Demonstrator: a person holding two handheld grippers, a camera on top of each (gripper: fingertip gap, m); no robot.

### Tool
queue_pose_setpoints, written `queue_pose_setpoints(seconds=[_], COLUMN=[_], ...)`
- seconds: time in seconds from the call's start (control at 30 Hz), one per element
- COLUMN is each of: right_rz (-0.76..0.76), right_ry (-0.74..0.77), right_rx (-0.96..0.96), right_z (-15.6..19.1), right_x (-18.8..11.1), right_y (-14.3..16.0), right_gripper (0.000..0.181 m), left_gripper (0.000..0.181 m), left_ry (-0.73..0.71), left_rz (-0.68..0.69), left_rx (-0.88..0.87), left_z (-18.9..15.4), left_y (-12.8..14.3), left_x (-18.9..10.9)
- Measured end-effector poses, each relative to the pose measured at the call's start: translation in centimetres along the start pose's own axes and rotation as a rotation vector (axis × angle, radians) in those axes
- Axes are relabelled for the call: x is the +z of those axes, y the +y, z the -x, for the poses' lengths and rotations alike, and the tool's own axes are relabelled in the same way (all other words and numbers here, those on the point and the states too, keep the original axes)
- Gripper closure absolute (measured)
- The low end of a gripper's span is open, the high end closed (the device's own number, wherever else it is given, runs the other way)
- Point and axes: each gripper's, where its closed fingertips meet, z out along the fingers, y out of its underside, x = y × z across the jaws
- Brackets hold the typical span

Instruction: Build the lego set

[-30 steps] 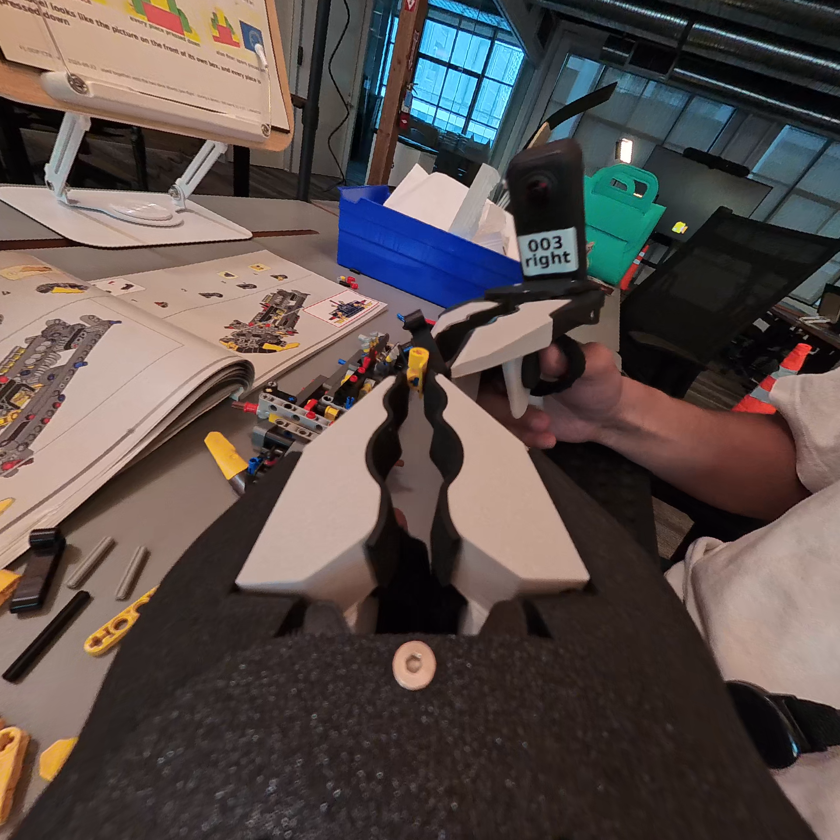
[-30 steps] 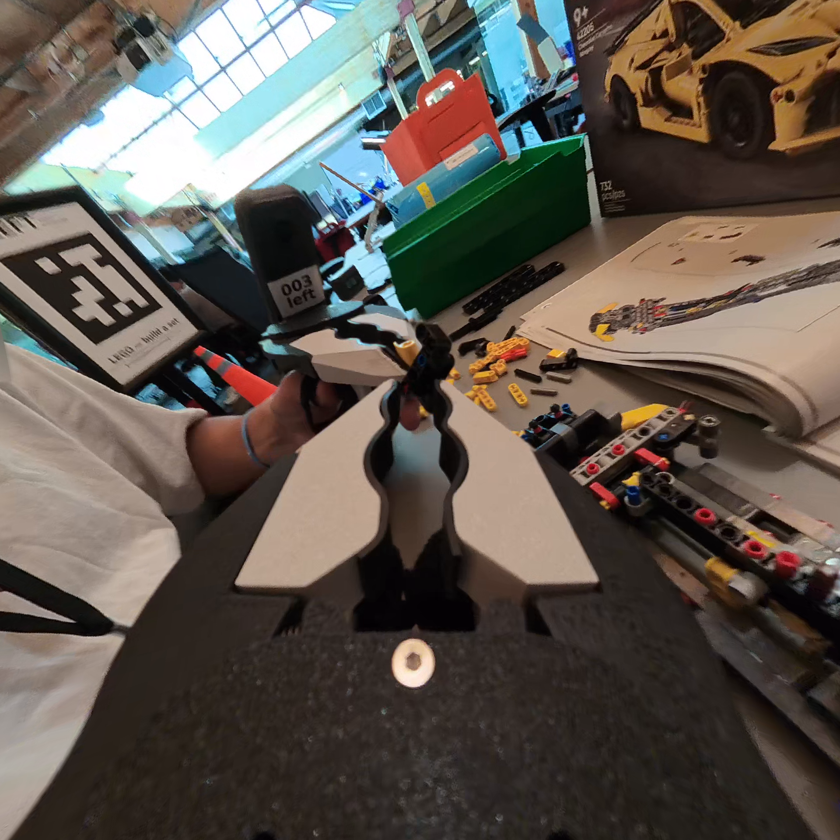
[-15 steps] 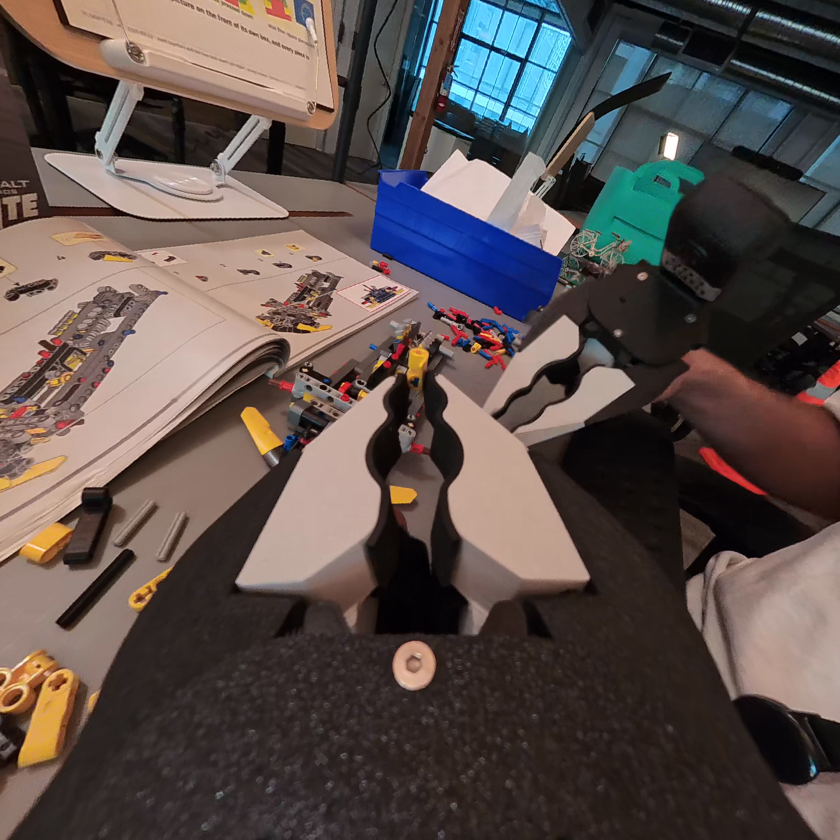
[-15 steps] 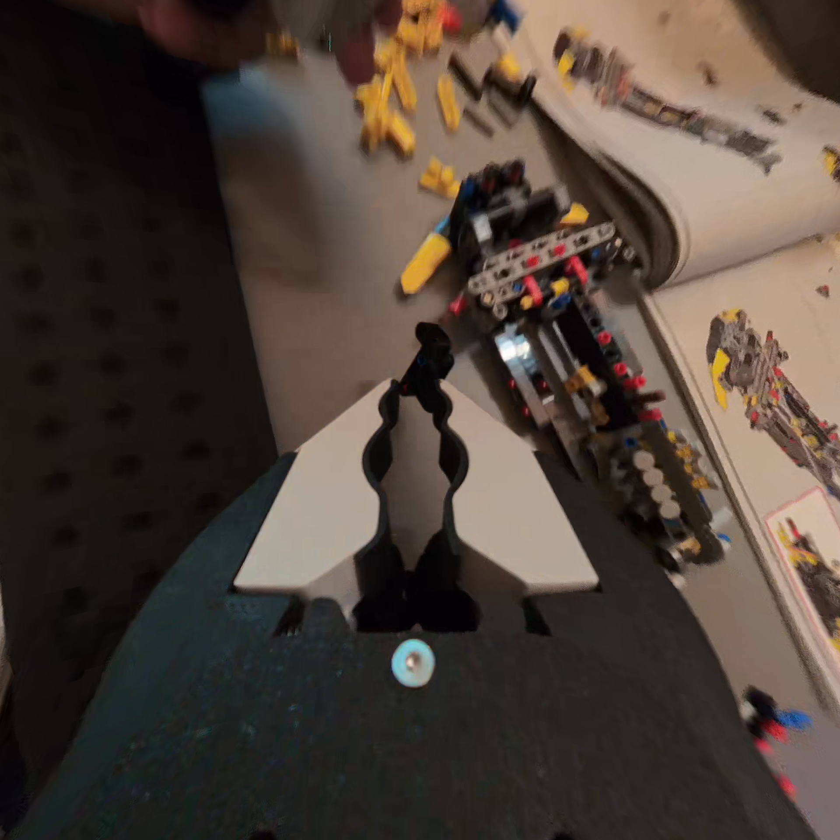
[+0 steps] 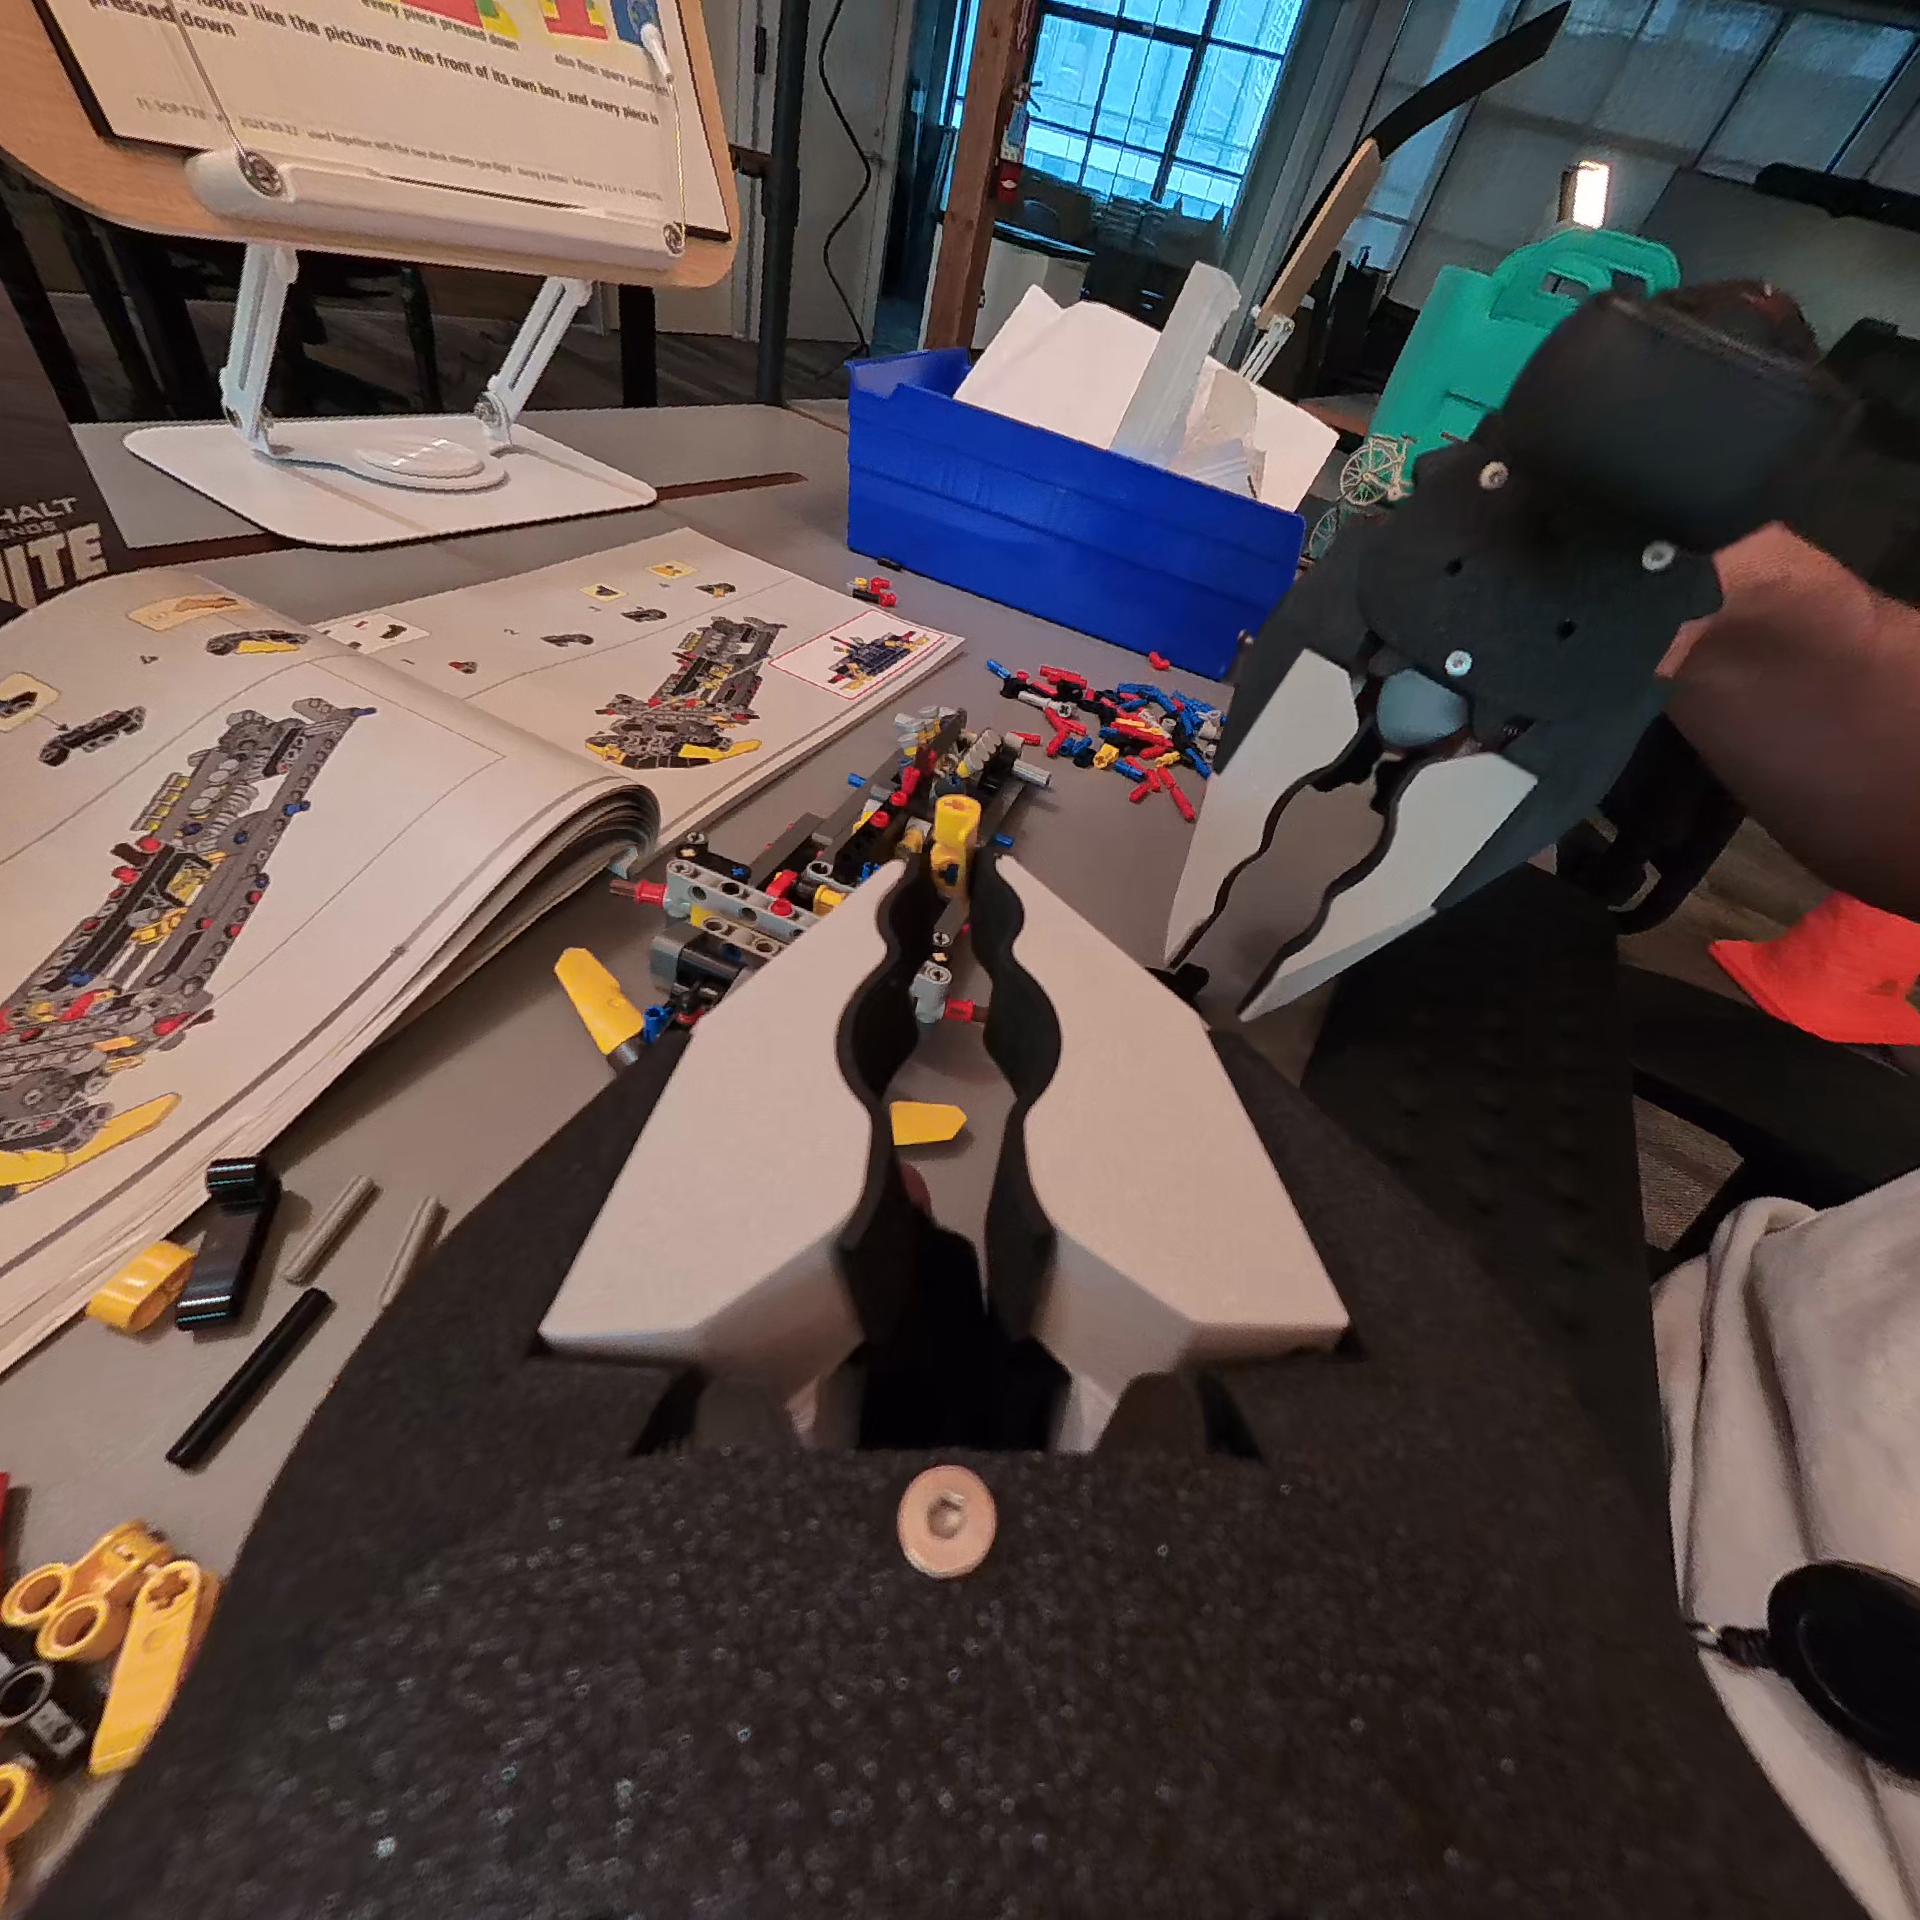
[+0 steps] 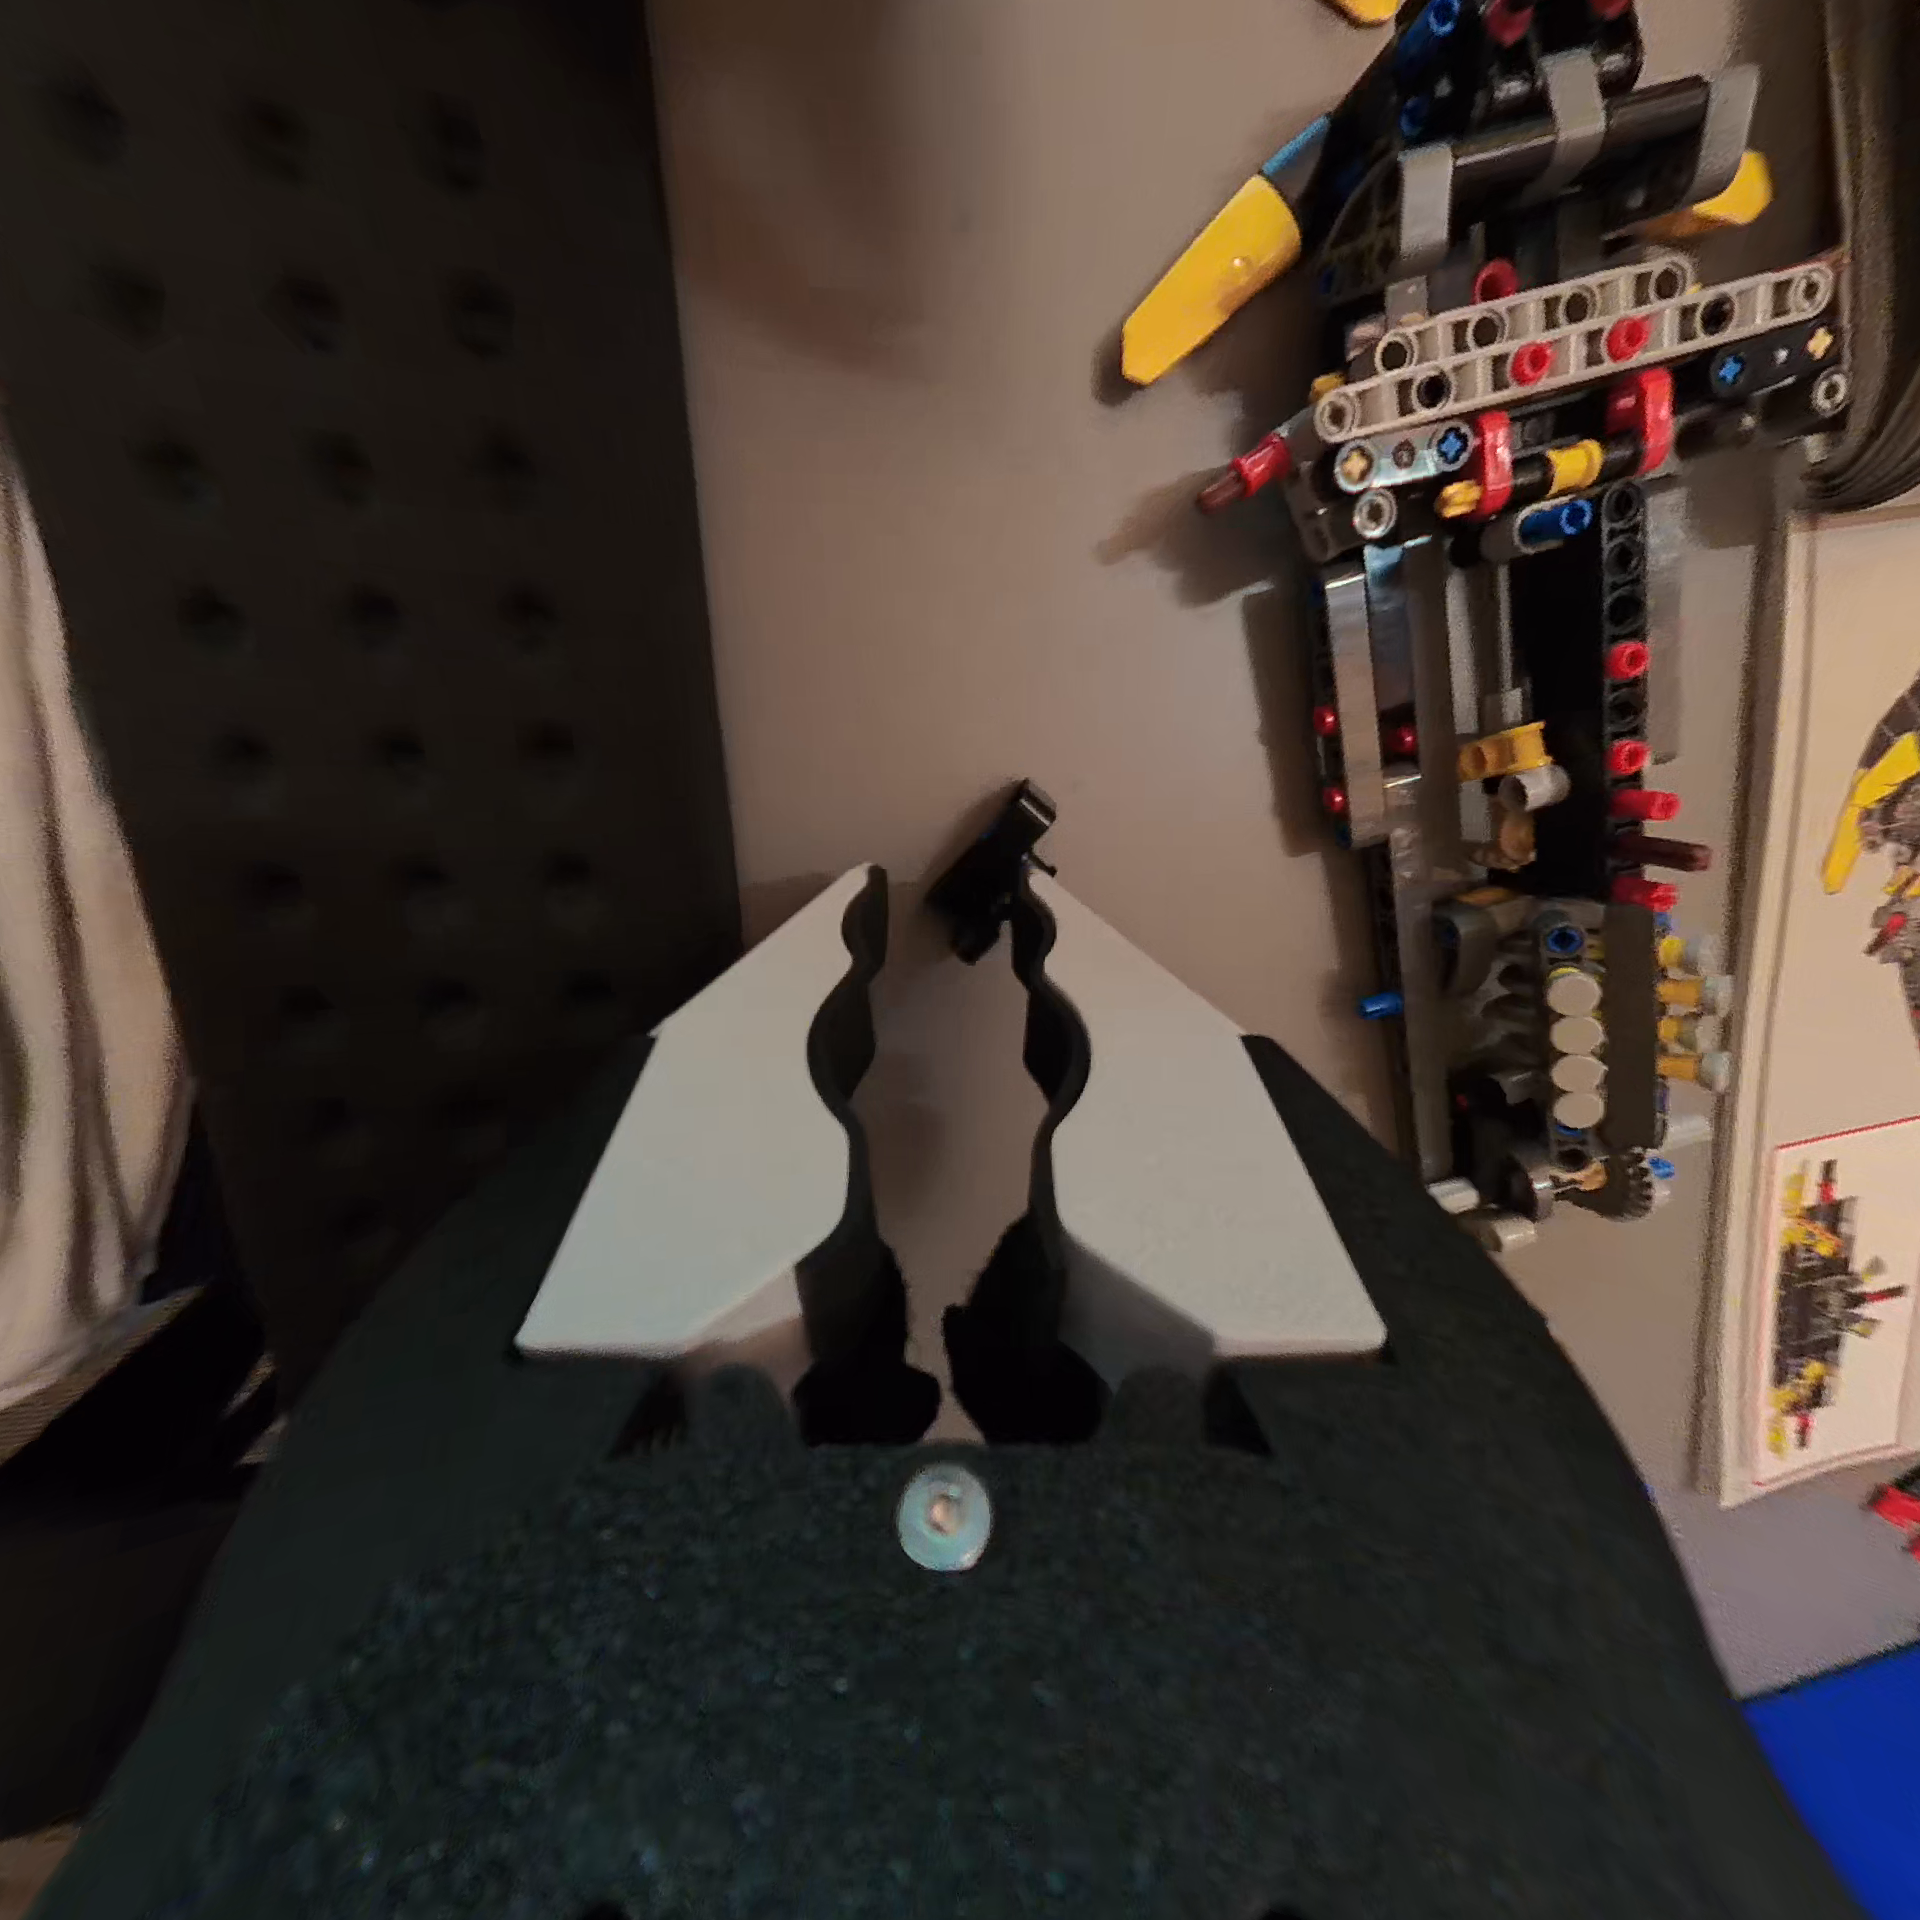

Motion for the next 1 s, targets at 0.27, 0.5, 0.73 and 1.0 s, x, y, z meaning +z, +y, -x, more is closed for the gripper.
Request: queue_pose_setpoints(seconds=[0.27, 0.5, 0.73, 1.0], right_rz=[0.081, 0.027, -0.018, -0.707], right_ry=[-0.026, 0.117, 0.174, -0.131], right_rx=[0.443, 0.584, 0.597, 0.723], right_z=[-0.7, -0.2, -0.9, -3.0], right_x=[-0.1, 1.1, 1.4, -3.4], right_y=[0.8, 0.9, 0.7, -6.7], right_gripper=[0.147, 0.15, 0.166, 0.167], left_gripper=[0.176, 0.176, 0.176, 0.176], left_ry=[0.005, 0.021, 0.033, 0.125], left_rz=[-0.005, 0.001, -0.01, -0.051], left_rx=[0.009, 0.049, 0.054, -0.015], left_z=[-0.2, -0.8, -1.0, -1.6], left_y=[0.0, 0.1, -0.1, -0.7], left_x=[-0.1, 0.0, -0.1, -0.6])
